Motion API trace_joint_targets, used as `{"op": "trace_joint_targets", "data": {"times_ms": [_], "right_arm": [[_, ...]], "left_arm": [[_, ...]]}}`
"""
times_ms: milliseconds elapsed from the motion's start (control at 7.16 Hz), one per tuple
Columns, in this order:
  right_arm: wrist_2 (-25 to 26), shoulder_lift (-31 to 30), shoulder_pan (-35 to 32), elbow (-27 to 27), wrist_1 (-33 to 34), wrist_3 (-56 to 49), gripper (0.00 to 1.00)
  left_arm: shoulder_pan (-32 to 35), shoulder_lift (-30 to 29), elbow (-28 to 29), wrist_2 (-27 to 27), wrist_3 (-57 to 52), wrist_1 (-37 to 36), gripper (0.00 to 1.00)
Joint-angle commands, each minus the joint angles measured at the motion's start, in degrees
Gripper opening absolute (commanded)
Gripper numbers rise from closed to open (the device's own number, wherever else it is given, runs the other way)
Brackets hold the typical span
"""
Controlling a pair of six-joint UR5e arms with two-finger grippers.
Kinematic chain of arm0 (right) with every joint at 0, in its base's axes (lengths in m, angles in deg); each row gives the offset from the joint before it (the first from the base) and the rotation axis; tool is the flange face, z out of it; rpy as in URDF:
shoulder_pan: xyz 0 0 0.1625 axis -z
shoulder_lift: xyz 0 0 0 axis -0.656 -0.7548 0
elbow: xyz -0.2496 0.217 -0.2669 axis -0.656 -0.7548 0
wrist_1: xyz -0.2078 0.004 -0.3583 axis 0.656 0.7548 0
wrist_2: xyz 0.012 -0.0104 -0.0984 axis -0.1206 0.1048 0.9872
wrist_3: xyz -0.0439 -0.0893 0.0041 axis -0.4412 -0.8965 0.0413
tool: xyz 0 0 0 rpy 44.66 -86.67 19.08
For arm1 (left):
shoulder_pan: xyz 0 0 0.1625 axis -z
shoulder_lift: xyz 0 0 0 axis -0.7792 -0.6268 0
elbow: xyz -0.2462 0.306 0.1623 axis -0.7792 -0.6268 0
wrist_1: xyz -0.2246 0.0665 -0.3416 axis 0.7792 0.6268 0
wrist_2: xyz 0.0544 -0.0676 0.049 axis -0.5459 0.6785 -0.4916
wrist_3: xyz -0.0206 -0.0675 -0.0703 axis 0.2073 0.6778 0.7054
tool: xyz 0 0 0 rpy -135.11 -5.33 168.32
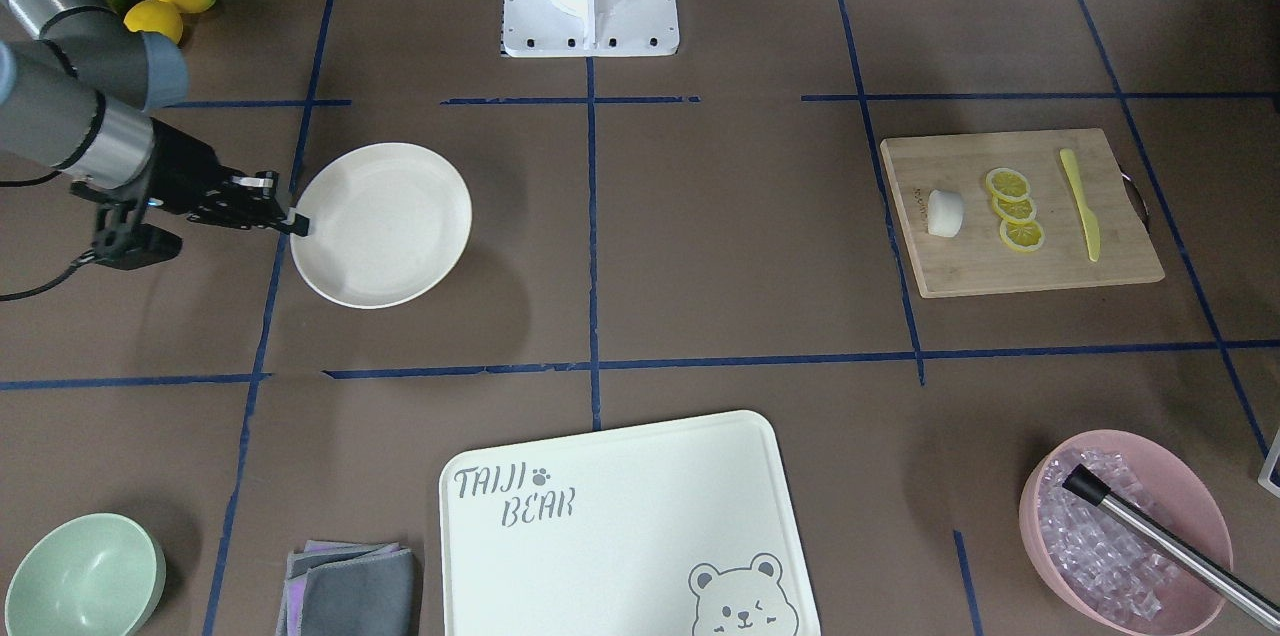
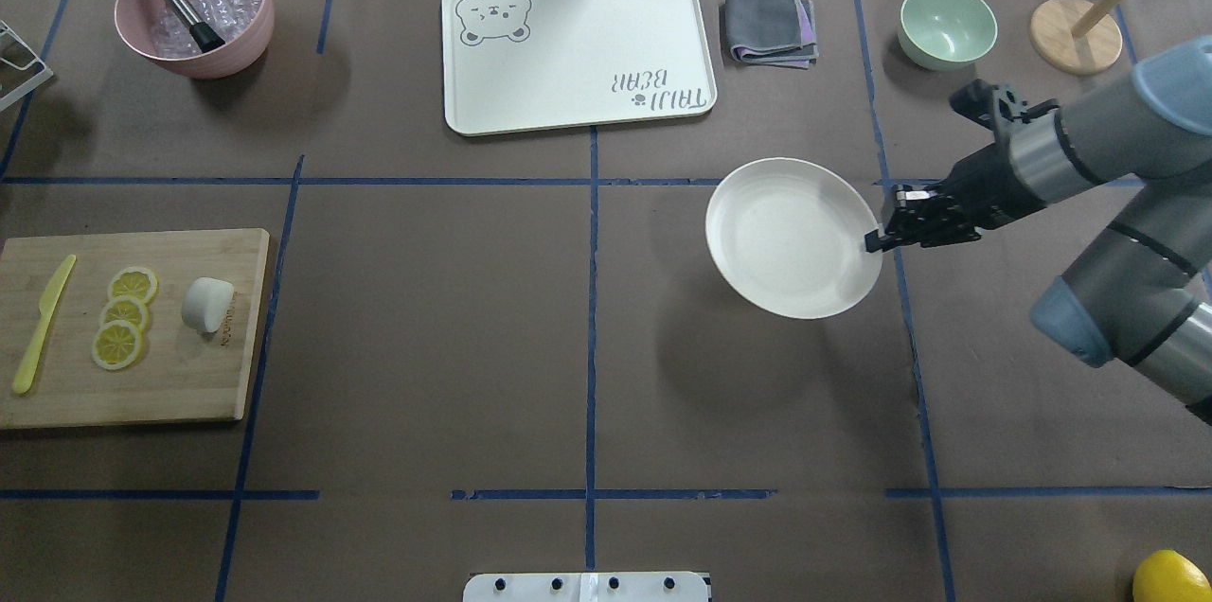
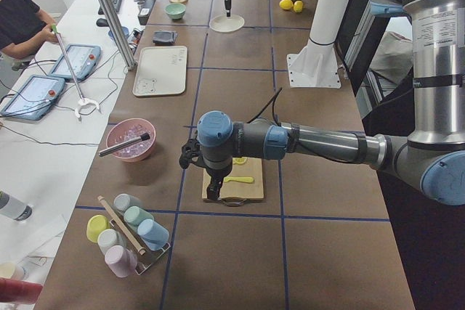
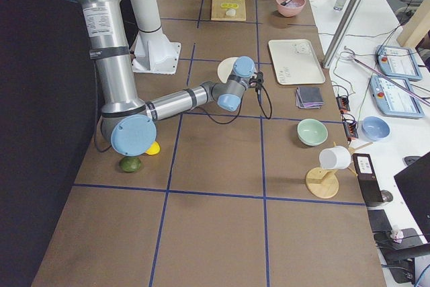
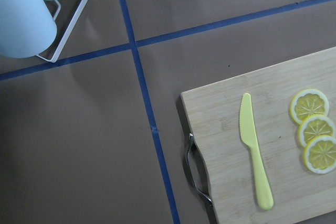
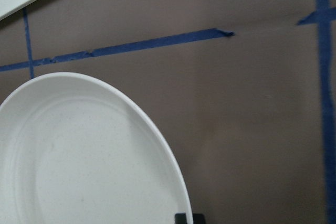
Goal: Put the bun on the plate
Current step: 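Drag the white plate with the right gripper toward the table centre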
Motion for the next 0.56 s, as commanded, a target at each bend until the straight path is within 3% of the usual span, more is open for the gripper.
{"op": "trace_joint_targets", "data": {"times_ms": [0,140,419], "right_arm": [[10.3,7.8,9.0,-0.4,3.9,8.0,0.0],[12.9,12.4,11.3,-0.7,10.9,8.8,0.0],[20.0,13.9,15.2,-1.6,14.3,9.2,0.0]], "left_arm": [[0.0,0.0,0.0,0.2,0.0,0.0,1.0],[0.0,0.0,0.0,0.2,0.0,0.0,1.0],[0.0,0.0,0.4,0.2,0.3,0.0,1.0]]}}
